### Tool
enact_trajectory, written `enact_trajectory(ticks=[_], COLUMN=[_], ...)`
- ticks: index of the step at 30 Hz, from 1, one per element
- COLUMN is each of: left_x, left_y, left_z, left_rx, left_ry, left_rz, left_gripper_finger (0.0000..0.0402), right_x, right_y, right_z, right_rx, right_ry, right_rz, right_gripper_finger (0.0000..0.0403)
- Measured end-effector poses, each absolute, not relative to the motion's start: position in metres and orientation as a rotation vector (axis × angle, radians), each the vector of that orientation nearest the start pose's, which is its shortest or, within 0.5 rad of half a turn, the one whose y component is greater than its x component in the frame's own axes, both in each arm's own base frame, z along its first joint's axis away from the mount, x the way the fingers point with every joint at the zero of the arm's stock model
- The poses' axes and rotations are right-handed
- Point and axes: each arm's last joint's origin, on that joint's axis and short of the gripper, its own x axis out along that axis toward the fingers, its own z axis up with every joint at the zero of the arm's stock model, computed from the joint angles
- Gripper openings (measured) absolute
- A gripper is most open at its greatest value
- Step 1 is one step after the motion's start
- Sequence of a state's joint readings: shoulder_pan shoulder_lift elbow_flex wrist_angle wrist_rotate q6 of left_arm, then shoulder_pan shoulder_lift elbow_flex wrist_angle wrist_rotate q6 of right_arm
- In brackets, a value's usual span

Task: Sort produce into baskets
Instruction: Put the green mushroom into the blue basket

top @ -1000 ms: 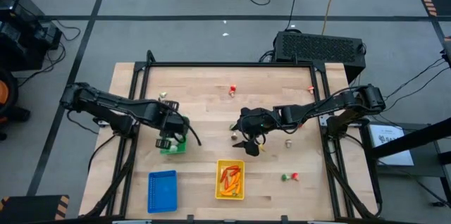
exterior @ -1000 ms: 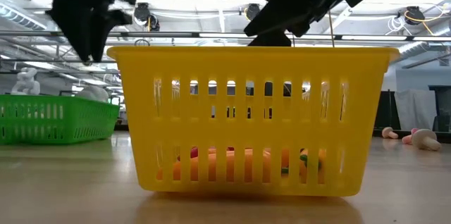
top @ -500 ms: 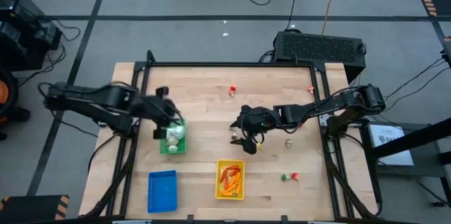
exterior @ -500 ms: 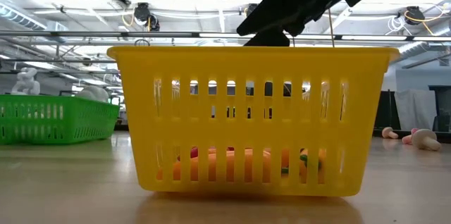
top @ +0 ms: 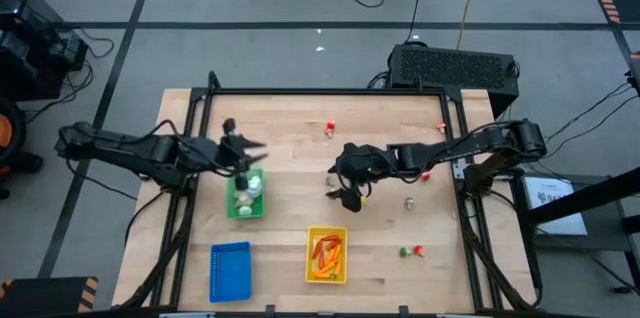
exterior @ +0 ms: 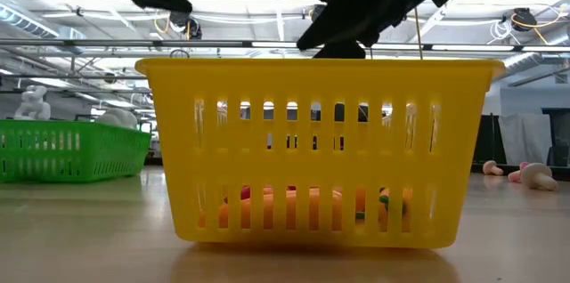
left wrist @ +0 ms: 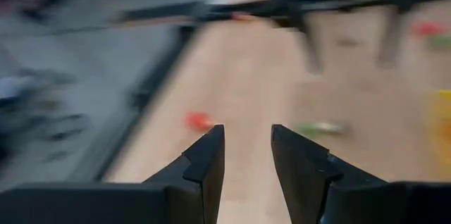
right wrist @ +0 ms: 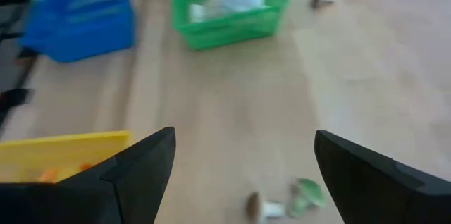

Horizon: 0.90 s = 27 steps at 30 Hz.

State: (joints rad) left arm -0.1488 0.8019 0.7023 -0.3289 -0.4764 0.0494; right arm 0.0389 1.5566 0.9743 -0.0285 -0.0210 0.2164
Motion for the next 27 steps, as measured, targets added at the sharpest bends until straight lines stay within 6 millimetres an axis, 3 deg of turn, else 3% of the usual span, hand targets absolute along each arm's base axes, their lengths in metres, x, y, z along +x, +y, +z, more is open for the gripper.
enact_trajectory(ticks=[5, 12, 20, 27], left_x=[0.160, 0.139, 0.124, 0.124], left_y=[0.007, 0.038, 0.072, 0.078], left_z=[0.282, 0.263, 0.261, 0.258], left_rx=[0.214, 0.120, 0.009, -0.133], left_ry=[0.334, 0.326, 0.302, 0.284], left_rz=[0.590, 0.609, 0.616, 0.413], left_gripper_finger=[0.0125, 0.0125, 0.0125, 0.0125], right_x=[0.333, 0.342, 0.358, 0.377], right_y=[0.004, -0.004, -0.008, -0.010], right_z=[0.226, 0.201, 0.174, 0.157], right_rx=[0.191, 0.262, 0.318, 0.322], right_ry=[0.613, 0.686, 0.765, 0.896], right_rz=[-0.131, -0.187, -0.269, -0.448], right_gripper_finger=[0.0329, 0.0329, 0.0329, 0.0329])
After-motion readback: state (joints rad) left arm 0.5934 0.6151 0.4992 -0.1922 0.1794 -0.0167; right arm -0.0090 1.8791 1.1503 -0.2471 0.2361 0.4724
